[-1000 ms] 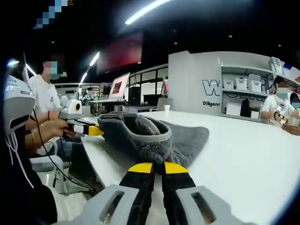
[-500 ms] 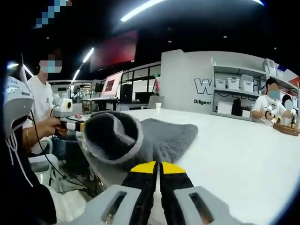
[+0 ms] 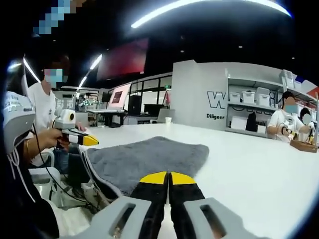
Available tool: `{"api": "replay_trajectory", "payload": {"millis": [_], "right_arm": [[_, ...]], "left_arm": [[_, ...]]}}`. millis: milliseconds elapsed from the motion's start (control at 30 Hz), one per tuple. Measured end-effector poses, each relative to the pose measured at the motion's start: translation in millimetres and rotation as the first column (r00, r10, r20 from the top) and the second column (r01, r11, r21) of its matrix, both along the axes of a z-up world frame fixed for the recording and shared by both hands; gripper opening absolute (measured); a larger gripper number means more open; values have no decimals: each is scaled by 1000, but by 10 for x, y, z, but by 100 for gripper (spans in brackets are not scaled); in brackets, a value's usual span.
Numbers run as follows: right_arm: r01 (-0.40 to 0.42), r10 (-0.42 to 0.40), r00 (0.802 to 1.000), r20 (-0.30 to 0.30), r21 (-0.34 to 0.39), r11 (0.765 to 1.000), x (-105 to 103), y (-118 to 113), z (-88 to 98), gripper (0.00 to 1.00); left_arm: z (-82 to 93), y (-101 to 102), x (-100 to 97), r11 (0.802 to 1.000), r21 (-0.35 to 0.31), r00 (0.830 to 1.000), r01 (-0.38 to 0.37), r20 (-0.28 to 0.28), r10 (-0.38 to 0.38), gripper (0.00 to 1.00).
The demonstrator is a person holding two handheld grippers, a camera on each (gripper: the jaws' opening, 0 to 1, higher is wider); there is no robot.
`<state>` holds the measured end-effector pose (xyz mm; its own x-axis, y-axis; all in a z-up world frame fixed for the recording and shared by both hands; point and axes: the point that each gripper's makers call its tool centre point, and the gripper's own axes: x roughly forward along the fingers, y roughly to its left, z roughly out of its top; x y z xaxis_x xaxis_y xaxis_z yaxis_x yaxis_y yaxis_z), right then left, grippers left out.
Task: Open the folded towel by lifting each exposed corner and separating the folded layers until the towel lies flat within the target outline without major curled edges
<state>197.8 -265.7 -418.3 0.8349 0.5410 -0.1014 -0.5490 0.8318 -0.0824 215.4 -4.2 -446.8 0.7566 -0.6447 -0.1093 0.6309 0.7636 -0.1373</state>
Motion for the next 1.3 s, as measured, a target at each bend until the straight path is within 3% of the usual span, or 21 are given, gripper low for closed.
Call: {"api": "replay_trajectory", "payload": {"millis": [233, 567, 700, 933, 1300], "right_arm": [[-24, 24, 1000, 7, -17, 1000, 76, 72, 49, 0], [-71, 73, 996, 42, -37, 997, 267, 205, 186, 0], [-97, 99, 994, 49, -37, 995, 367, 271, 232, 1], [-141, 142, 989, 40, -37, 989, 559, 413, 271, 8], [-202, 206, 977, 56, -63, 977, 806, 661, 415, 23]], "left_arm": [[20, 12, -3, 999, -36, 1000, -10, -17, 9, 3], [-24, -21, -62, 995, -92, 995, -31, -101, 22, 28], [-8, -39, -79, 993, -111, 993, -39, -113, 26, 33], [-14, -94, -98, 989, -135, 990, -60, -137, 42, 41], [-70, -114, -137, 986, -149, 982, -81, -182, 53, 45]]}}
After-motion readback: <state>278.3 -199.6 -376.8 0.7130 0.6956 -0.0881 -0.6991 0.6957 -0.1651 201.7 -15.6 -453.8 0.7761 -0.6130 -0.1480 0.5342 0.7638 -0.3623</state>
